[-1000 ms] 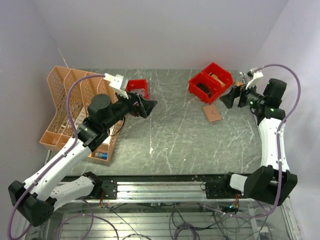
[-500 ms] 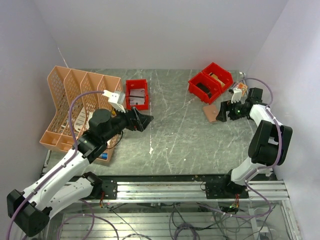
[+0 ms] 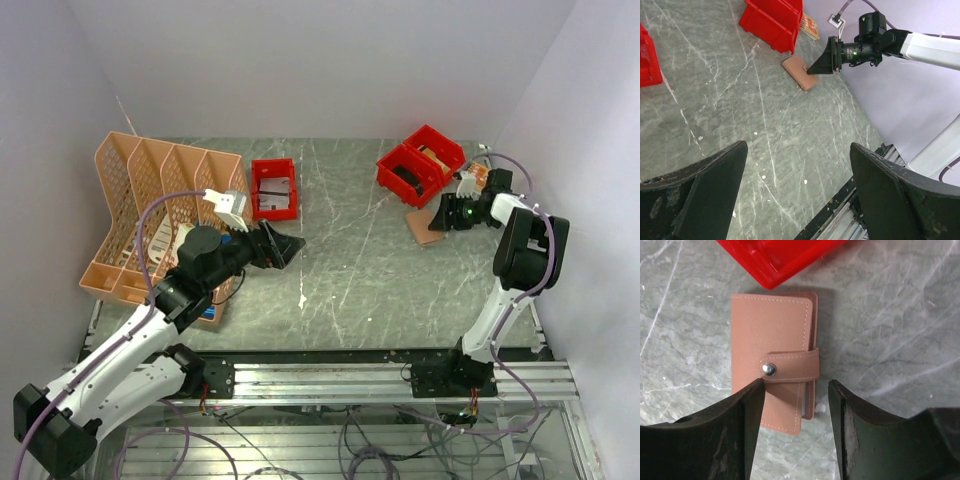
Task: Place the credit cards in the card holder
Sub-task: Move the card holder to the center of the board.
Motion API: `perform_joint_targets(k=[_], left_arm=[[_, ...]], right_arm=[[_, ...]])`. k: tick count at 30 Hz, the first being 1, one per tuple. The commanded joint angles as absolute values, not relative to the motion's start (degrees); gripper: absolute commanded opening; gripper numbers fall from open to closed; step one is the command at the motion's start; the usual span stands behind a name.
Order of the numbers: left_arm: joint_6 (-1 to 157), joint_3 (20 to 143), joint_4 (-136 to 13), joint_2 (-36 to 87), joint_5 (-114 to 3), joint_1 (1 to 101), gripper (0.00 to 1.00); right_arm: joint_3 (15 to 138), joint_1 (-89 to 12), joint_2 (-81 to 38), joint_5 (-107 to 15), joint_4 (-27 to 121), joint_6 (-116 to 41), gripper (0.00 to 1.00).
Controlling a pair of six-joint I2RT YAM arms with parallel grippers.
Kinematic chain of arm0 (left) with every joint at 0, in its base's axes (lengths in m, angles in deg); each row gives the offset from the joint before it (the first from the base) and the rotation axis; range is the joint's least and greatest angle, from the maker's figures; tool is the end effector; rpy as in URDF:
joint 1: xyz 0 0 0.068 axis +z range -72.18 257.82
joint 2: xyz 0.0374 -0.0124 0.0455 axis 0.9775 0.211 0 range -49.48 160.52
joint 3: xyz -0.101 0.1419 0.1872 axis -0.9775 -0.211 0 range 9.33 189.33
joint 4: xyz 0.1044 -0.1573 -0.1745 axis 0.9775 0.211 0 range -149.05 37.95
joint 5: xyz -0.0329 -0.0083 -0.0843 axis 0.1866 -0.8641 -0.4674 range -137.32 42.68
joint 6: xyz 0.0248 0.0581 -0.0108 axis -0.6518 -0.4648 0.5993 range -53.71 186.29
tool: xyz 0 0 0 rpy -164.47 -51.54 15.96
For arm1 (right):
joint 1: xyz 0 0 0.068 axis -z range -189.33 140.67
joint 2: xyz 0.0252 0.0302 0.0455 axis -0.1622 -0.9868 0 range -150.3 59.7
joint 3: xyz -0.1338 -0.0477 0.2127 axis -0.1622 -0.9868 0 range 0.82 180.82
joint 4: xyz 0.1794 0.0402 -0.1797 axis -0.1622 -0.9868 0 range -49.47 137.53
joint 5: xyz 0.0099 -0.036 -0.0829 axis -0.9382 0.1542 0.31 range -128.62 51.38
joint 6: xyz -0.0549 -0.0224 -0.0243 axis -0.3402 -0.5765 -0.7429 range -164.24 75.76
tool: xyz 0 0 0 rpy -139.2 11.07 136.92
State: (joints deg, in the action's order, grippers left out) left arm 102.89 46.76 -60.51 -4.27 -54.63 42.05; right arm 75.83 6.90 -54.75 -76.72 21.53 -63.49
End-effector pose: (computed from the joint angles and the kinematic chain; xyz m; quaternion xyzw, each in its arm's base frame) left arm 0.1710 -0.1308 0.3015 0.0371 0.7438 -0.4314 0.5092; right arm 0.3855 -0.0804 0.1286 -0.0936 0.9214 0.2426 0.2886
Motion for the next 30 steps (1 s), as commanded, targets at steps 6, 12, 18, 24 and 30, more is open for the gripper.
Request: perform_joint_targets(k=[6, 12, 18, 24, 30], left_arm=[[104.2, 46.1, -64.6, -2.2, -56.6, 42.3, 0.93], [104.8, 44.3, -67.7, -0.3, -58.7, 42.4, 0.91], [105.7, 40.2, -74.0, 3.9, -59.9, 42.3, 0.85], [107.4, 37.4, -79.6, 9.8, -59.8, 40.5, 0.78], [107.9, 37.0, -78.7, 13.2, -51.9, 35.7, 0.75]], right_arm=[[77.4, 2.6, -55.7, -80.7, 18.3, -67.9, 0.43], [73.3, -3.4, -53.9, -80.5, 16.5, -71.6, 0.37], [67.4, -13.6, -49.1, -77.8, 17.6, -73.3, 0.36], [64.5, -24.9, -44.2, -78.0, 17.0, -73.5, 0.36], [64.2, -29.4, -39.0, -81.8, 15.5, -76.7, 0.46]])
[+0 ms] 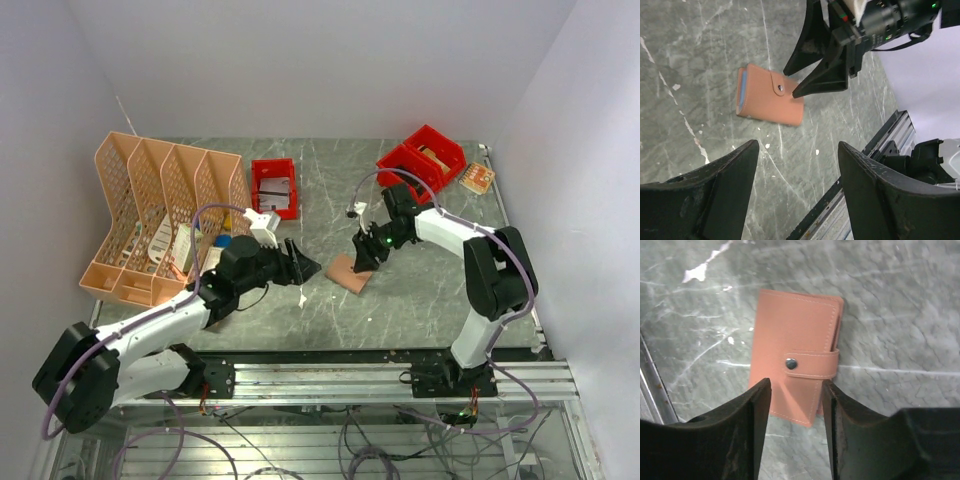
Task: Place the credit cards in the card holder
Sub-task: Move the card holder to the center of the board.
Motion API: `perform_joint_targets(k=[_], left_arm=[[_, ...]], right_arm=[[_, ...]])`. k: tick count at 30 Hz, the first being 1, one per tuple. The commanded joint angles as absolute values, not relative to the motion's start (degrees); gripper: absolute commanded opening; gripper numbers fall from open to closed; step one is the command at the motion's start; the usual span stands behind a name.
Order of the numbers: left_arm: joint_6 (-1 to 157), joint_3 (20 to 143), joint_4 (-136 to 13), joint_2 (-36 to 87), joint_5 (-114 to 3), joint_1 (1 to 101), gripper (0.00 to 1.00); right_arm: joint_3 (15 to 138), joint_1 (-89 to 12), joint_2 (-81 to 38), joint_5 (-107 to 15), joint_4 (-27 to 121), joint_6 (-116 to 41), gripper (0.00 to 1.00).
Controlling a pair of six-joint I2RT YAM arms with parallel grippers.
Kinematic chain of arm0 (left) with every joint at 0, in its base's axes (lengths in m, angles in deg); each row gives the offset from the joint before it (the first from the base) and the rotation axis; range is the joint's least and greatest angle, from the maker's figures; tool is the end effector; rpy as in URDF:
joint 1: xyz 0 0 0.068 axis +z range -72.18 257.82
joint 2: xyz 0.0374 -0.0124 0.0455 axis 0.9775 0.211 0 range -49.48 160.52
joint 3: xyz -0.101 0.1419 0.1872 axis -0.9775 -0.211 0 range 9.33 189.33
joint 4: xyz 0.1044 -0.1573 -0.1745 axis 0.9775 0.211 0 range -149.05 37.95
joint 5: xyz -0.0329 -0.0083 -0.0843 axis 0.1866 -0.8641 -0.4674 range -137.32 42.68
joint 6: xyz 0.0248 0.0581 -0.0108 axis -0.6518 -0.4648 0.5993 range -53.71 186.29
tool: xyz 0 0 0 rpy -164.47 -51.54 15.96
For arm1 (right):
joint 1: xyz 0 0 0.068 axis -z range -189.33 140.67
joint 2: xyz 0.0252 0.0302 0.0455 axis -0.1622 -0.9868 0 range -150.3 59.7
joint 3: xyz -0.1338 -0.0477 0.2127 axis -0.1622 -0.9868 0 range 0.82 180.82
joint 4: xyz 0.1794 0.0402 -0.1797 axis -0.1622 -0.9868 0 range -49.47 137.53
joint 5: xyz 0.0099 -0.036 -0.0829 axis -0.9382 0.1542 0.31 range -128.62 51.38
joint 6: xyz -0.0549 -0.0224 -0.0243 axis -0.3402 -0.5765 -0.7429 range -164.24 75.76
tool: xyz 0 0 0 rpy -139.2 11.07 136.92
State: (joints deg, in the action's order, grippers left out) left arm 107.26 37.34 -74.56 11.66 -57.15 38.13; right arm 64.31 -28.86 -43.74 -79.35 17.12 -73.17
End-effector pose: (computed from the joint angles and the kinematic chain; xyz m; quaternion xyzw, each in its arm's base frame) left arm 0.1888 -0.1675 0.2108 0.0415 0.8046 -0.4335 0.4037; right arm 0.3073 0.1433 0.1396 -0.4331 0.8181 0.3288 0.1874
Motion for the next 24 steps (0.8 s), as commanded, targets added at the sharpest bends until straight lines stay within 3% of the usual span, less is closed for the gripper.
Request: perform_joint_targets(k=[1, 6, 11, 13, 19, 24], left_arm=[[108.3, 36.7, -79.1, 14.0, -51.3, 35.1, 0.73], [111.2, 36.4, -81.9, 19.8, -49.3, 33.0, 0.61], [114.9, 37.7, -86.4, 26.6, -47.9, 32.0, 0.47], [116.8, 38.7, -88.7, 29.5, -48.0, 31.6, 0.42], [120.2, 42.2, -91.9, 38.2, -47.1, 29.2, 0.35], [121.7, 45.1, -93.6, 43.5, -46.5, 27.0, 0.34]], right_arm=[[64.4, -29.4, -37.6, -82.2, 14.9, -78.5, 0.49], [63.9, -29.6, -29.6, -87.3, 7.7, -102.6, 0.69], [61.1, -30.3, -29.7, -90.4, 0.1, -140.4, 0.85], [64.1, -31.3, -33.5, -88.2, -1.8, -144.8, 0.82], [75.7, -32.5, -46.0, -83.1, -11.9, -149.9, 0.56], [77.5, -33.2, -48.8, -81.4, -12.2, -149.7, 0.52]])
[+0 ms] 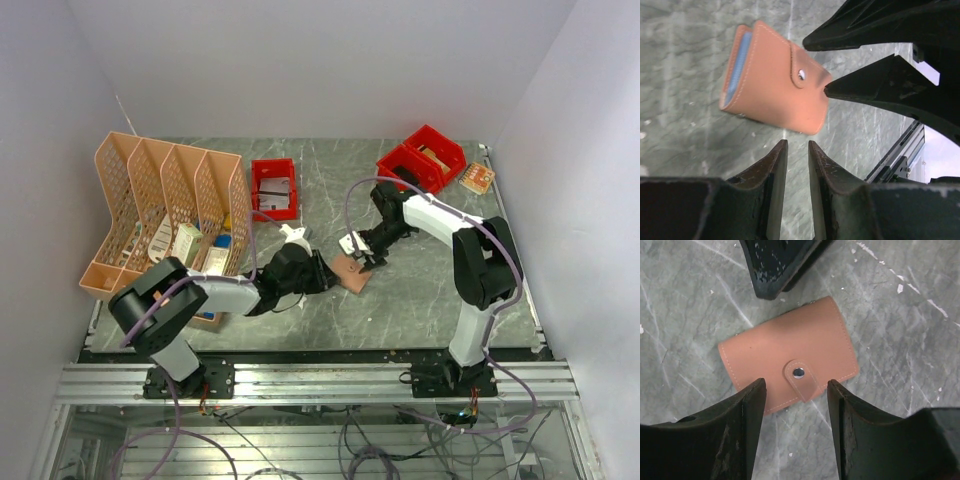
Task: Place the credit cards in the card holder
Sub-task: Move the card holder to the center of the board, then open the card holder at the center of the board.
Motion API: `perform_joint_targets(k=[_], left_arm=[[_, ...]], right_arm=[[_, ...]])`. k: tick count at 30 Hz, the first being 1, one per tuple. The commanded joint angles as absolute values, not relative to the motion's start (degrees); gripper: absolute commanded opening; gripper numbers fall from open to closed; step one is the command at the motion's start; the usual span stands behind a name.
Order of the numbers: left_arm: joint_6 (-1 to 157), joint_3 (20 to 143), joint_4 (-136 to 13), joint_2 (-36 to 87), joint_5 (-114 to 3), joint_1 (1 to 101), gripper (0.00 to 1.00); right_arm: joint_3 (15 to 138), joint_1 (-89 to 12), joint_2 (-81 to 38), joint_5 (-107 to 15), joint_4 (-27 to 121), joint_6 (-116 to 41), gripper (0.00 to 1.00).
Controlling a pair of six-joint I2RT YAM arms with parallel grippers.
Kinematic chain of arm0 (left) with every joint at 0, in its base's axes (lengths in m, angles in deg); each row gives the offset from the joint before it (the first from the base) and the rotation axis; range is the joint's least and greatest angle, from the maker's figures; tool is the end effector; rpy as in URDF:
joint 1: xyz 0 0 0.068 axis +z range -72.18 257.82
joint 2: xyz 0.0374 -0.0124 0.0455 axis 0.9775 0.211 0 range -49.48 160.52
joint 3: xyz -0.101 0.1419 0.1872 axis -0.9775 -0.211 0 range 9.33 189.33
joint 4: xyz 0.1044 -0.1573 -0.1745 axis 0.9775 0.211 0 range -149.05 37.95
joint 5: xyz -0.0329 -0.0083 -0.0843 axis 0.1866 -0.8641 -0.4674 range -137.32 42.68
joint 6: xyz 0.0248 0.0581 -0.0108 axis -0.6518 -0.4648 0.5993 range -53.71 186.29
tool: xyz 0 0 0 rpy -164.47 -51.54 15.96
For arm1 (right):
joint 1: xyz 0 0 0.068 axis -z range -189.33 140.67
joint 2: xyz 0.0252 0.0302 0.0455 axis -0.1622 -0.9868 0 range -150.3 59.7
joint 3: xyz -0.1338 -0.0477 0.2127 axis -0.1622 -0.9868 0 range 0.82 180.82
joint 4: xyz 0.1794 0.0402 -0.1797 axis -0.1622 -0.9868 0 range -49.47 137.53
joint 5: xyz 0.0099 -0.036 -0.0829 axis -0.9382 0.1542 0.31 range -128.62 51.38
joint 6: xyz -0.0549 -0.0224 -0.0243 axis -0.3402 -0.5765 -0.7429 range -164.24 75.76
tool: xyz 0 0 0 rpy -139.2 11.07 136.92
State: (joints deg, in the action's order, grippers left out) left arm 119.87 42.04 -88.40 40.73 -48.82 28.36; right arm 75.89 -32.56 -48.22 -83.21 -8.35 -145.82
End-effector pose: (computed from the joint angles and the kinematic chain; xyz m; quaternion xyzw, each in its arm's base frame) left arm 0.2003 -0.2360 0.1309 -0.0242 0.8574 -0.4093 0.3109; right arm 0.2920 0.1632 0.1586 -0.8218 0.4249 0.2877 0.2476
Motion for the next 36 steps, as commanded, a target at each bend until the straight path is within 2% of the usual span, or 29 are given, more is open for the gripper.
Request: perform_joint_targets(k=[1, 6, 14, 20, 27, 36], left_arm=[[121.7, 45.7, -93.7, 44.4, -46.4, 27.0, 0.34], [121.7, 48.2, -93.3, 48.3, -45.1, 26.9, 0.33], [121.5, 52.4, -90.5, 53.6, -44.2, 27.0, 0.21], [123.0, 51.1, -89.2, 55.4, -43.4, 27.0, 0.11], [123.6, 49.4, -90.9, 57.3, -44.6, 26.9, 0.07], [123.5, 46.8, -92.5, 57.5, -45.1, 26.9, 0.07]], right_arm=[[77.5, -33.4, -49.1, -80.7, -11.9, -149.6, 0.51], [79.5, -34.3, -51.9, -78.2, -13.3, -149.9, 0.44], [80.8, -35.9, -53.7, -76.0, -13.7, -150.0, 0.42], [80.9, -37.0, -55.6, -73.4, -13.8, -149.8, 0.39], [80.3, -39.2, -57.5, -70.4, -12.1, -148.8, 0.39], [84.8, -39.9, -58.8, -71.9, -14.2, -149.6, 0.41]])
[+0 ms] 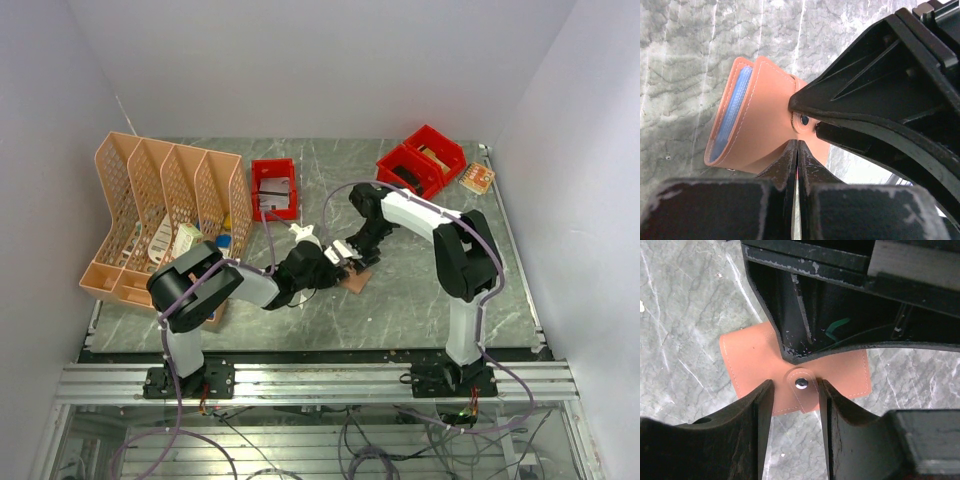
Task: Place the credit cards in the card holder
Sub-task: Open the card holder at the center of the board.
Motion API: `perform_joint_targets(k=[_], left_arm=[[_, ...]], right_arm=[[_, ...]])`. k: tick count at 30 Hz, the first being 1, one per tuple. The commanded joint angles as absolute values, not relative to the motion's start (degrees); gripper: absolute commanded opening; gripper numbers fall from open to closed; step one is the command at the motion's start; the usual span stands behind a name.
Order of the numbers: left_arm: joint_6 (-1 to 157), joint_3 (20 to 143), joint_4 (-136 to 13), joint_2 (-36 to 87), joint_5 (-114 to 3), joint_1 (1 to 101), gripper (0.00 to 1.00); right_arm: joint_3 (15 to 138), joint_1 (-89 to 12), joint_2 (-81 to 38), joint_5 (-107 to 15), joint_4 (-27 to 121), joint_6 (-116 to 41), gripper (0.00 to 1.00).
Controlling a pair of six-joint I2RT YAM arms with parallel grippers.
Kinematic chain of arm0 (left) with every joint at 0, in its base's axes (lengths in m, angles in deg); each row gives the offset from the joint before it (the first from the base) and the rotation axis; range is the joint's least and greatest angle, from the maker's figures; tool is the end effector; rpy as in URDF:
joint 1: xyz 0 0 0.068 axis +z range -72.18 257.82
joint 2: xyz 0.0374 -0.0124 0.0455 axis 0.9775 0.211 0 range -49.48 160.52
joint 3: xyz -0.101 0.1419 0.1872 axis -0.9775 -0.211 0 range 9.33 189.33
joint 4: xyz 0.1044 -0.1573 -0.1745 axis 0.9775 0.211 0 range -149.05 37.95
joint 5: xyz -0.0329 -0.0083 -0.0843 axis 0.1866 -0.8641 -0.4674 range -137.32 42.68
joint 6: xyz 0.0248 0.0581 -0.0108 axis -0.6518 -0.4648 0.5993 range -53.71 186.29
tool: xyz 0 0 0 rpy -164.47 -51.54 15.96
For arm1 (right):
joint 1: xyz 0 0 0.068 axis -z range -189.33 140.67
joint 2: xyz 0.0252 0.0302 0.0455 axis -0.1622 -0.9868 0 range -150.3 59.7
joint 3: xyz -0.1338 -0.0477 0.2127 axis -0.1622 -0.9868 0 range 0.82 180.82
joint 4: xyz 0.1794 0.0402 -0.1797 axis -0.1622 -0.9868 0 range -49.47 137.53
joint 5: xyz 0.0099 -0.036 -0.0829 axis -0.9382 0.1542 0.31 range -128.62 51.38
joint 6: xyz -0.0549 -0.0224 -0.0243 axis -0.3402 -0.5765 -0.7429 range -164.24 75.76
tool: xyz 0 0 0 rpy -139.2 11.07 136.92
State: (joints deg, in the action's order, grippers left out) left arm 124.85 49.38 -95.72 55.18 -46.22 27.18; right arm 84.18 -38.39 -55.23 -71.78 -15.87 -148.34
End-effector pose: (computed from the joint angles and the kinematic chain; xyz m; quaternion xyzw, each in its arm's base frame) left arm 0.2220 -0.2690 0.1024 -0.0642 0.8544 -0.4155 0.3053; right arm 0.2928 0.1937 0.1471 -0.8736 0.3920 0.2515 0.1406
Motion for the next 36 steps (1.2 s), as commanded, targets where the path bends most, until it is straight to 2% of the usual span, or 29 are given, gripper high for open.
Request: perform_joint_targets(k=[1, 15, 23, 29, 32, 36], left_arm=[[123.5, 46.6, -92.6, 57.6, -45.1, 27.0, 0.07], [123.2, 44.8, -96.1, 57.9, -46.4, 27.4, 0.07], [123.0, 44.0, -96.8, 58.2, -47.0, 27.7, 0.07], [123.7, 42.9, -99.0, 60.0, -47.7, 27.9, 0.07], [124.4, 42.0, -101.0, 61.5, -47.8, 27.9, 0.07], [124.6, 41.3, -101.6, 62.4, -47.7, 27.8, 0.07]], right_arm=[[85.3, -40.1, -59.3, -71.6, -14.4, -149.5, 0.41], [84.0, -40.6, -62.8, -67.1, -11.7, -146.0, 0.32], [81.5, -40.5, -62.2, -66.0, -5.7, -140.3, 0.21], [79.7, -40.4, -60.5, -65.8, -1.9, -135.6, 0.05], [77.9, -40.4, -58.7, -66.0, 1.8, -132.3, 0.01], [76.5, -39.7, -56.6, -67.9, 5.4, -128.1, 0.0]])
